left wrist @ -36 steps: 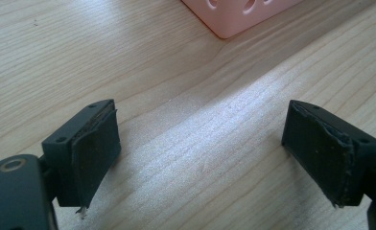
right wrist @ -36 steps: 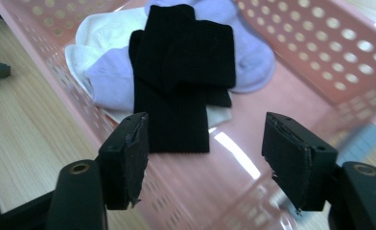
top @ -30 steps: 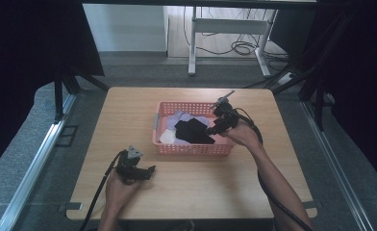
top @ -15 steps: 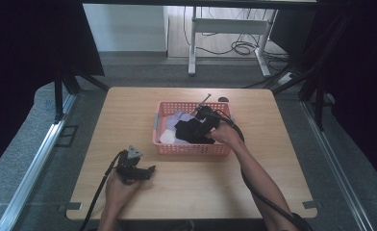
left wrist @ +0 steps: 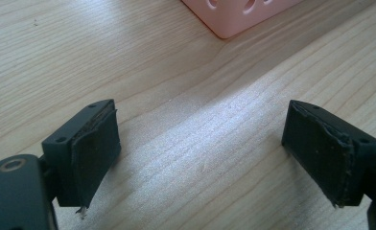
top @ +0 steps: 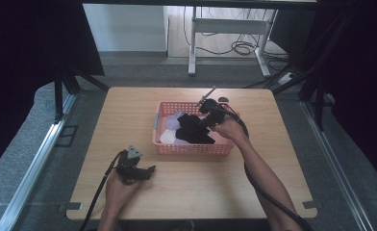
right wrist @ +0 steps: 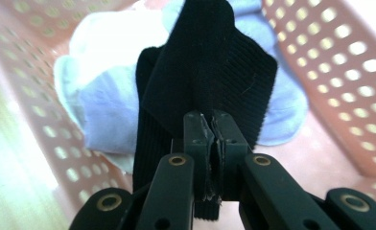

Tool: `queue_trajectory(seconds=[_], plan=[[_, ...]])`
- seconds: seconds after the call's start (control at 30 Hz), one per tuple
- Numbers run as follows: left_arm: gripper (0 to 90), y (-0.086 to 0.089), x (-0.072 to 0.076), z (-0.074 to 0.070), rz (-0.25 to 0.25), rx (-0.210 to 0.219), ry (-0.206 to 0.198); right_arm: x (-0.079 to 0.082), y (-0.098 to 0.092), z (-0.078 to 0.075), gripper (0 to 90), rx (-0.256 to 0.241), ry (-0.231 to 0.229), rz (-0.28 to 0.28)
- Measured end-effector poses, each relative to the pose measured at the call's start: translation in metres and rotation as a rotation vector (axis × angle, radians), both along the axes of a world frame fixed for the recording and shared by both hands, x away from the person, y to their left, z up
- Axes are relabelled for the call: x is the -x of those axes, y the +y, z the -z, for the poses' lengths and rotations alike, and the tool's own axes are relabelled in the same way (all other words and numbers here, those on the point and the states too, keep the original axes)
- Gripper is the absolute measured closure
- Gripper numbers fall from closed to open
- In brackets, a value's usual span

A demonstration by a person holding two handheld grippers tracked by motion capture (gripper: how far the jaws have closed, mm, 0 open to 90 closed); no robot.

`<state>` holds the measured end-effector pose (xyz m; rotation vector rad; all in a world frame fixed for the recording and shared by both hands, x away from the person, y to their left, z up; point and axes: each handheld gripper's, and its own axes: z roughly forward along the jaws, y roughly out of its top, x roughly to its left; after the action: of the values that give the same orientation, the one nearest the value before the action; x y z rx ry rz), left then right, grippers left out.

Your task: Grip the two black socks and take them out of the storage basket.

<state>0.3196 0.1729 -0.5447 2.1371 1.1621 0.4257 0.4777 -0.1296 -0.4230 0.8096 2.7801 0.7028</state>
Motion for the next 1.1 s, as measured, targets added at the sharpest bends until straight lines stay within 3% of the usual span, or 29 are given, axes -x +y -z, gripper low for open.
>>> queue_trajectory(seconds=[0.7,1.1], plan=[[12.6,0.000,0.000,0.000,-0.002,0.000,-0.001,0.016,-0.024,-0.080,87.3,-0.074,-0.071,-0.003],[12.6,0.000,0.000,0.000,-0.001,-0.001,0.001,0.024,-0.053,-0.107,87.3,-0.090,-0.103,0.041]])
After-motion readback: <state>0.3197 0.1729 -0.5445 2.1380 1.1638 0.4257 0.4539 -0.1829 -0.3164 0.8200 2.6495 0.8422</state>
